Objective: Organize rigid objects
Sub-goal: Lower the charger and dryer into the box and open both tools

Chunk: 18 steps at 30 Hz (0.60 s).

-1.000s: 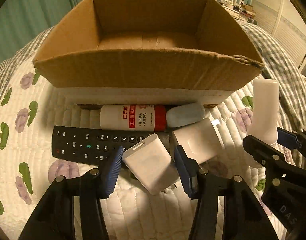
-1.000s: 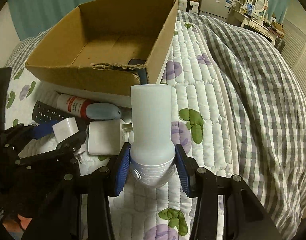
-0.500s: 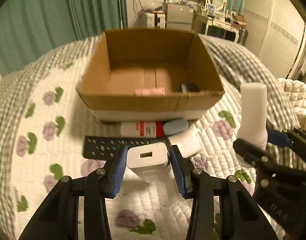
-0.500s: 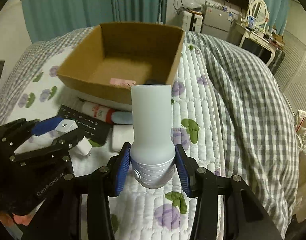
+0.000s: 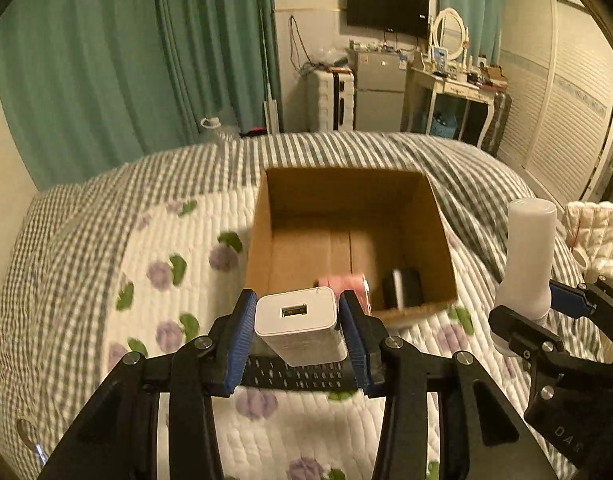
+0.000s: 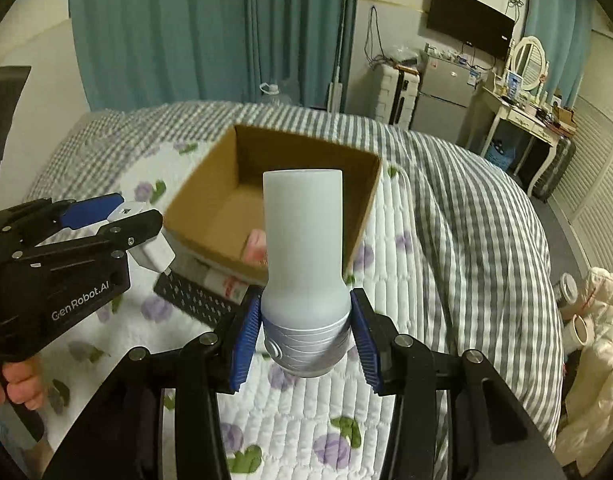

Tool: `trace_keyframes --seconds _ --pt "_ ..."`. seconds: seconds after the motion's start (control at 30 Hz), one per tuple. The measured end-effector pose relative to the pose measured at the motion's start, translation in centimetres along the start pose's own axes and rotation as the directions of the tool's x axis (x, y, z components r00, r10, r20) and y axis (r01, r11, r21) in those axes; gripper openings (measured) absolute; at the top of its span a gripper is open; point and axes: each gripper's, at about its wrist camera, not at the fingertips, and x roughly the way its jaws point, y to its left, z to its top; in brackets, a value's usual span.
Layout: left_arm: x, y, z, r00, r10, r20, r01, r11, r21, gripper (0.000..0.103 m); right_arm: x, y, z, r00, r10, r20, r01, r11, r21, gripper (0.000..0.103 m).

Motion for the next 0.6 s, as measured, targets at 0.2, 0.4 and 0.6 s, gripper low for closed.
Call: trace_keyframes --seconds 0.2,0.4,0.6 --pt "1.7 0.3 3.7 0.999 0.022 0.037 -0.023 0.999 0.028 0.043 1.5 -0.2 4.6 0.999 0.018 0.034 -0.017 1.000 -0.014 0.043" --pt "5.9 -0.2 5.1 0.999 0.027 0.025 -0.029 0.997 0.071 0.043 5.5 -0.4 7.8 1.000 0.019 0.000 -0.019 0.999 -0.033 0.043" --pt "11.8 0.2 4.2 0.998 0.029 -0.053 -0.026 0.998 0.065 0.043 11.2 -1.1 8.1 0.998 0.026 -0.064 -0.029 0.999 -0.043 0.043"
